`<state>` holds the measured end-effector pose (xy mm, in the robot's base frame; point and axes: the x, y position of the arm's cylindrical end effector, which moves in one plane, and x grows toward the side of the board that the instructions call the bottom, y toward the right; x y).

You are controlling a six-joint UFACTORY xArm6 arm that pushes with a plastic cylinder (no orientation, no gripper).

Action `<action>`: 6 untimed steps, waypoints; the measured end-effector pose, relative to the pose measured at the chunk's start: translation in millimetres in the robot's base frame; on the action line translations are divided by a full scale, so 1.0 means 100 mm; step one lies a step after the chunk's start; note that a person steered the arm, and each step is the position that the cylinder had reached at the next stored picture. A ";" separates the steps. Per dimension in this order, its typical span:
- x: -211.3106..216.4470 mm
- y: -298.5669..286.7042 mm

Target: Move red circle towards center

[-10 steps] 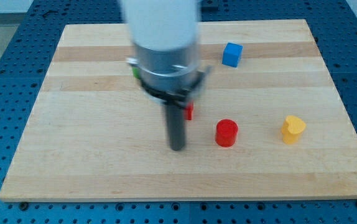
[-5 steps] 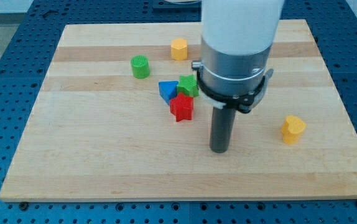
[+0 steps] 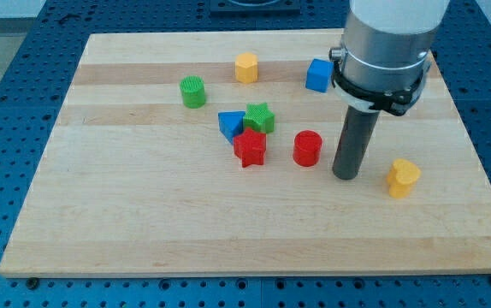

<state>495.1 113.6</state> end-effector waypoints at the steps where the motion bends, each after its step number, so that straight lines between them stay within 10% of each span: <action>1: -0.08 -0.05; 6: 0.08 0.05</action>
